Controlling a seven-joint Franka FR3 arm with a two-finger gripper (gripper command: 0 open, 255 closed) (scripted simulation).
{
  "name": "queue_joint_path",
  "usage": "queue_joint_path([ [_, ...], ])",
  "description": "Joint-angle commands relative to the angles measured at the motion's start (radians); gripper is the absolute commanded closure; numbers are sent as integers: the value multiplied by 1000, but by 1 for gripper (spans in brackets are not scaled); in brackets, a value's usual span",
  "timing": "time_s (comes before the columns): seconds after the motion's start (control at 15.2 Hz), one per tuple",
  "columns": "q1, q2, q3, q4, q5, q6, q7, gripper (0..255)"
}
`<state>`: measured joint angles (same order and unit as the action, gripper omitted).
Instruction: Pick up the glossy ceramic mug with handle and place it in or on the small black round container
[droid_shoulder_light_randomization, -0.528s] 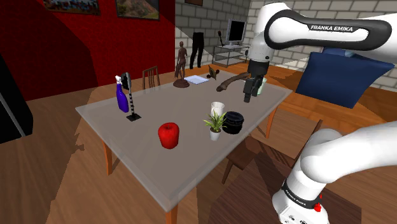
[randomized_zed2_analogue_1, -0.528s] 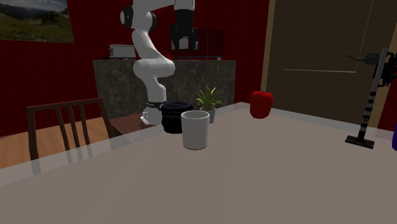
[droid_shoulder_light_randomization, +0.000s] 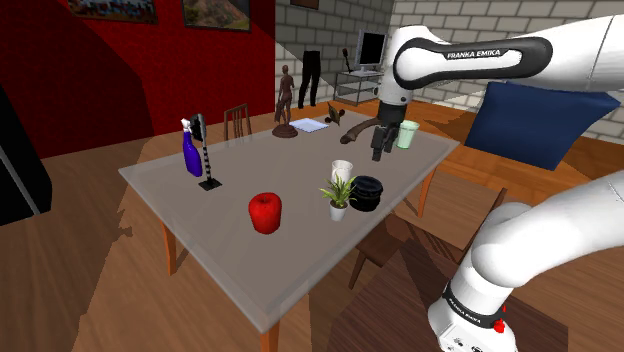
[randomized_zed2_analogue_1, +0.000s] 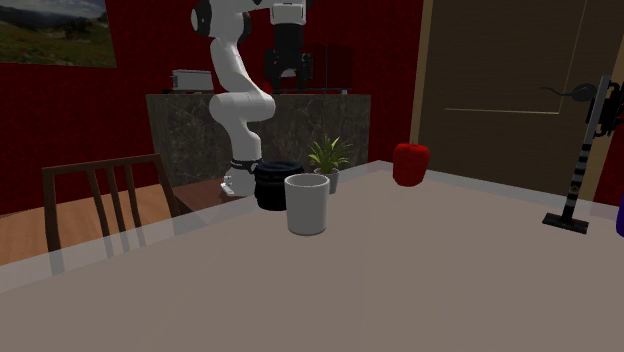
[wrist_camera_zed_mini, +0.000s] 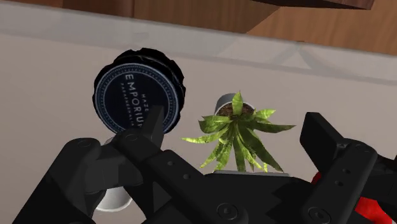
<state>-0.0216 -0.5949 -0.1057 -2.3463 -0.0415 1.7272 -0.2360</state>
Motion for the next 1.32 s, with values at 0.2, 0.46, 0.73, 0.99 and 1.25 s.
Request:
queue_joint_path([
  [0.2,-9,158,-62,41,-10,124,-79,0],
  [0.46,-14,299,-108,104,2,204,-147,0],
  [0.73,-20,447,-148,189,33,267,-220,0],
  [0.99,-32,601,-176,296,81,311,-295,0],
  [1.25,-57,759,-189,426,139,333,-369,0],
])
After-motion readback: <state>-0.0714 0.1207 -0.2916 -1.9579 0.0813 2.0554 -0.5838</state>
